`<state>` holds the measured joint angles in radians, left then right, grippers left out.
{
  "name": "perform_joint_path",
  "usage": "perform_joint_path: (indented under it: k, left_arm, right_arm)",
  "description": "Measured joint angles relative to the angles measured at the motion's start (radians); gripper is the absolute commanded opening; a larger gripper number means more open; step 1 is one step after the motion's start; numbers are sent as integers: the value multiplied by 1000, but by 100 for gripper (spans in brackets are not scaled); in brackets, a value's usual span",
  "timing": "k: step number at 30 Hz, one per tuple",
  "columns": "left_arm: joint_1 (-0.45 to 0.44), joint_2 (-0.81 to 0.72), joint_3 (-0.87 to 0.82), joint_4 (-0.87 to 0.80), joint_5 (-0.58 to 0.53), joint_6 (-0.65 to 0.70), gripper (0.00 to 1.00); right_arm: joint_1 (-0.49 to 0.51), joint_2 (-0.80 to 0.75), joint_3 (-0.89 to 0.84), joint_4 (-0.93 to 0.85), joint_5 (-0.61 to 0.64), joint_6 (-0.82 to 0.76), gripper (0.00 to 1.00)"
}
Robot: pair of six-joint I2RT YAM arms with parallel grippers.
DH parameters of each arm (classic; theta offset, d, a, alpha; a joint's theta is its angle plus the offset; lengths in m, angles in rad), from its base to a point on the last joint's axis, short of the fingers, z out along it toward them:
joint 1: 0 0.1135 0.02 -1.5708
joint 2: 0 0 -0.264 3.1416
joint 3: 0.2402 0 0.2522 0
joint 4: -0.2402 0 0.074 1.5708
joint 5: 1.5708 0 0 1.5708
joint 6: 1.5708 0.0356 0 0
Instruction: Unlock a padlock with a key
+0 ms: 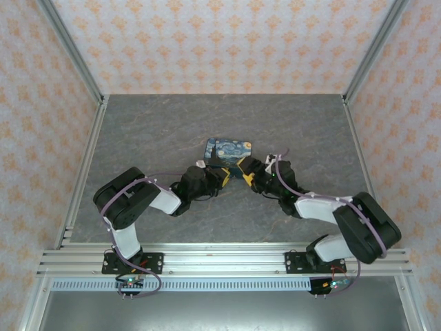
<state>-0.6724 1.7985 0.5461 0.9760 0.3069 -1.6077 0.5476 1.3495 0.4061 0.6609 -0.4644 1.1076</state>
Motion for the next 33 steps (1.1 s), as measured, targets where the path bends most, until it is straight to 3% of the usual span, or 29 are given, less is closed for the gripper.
perform_joint_path:
  k: [2,5,8,12,21,33]
  left_arm:
    - [0,0,0,0,0,0,0]
    - [0,-1,0,-21,6,2,0]
    - [1,-8,0,-71,17,7,0]
    - [6,-37,3,-134,41,11,0]
    - [8,-99,30,-269,84,17,0]
    - [7,-134,51,-343,113,19,0]
  right_arm:
    - [-3,-65,5,-108,1,-78,71]
    - [0,-133,42,-276,6,-231,60]
    - [21,-141,123,-449,36,-407,44]
    - [91,-112,233,-626,98,-614,35]
    - [208,-10,316,-815,222,-924,41]
    - [211,52,348,-826,241,-1056,38]
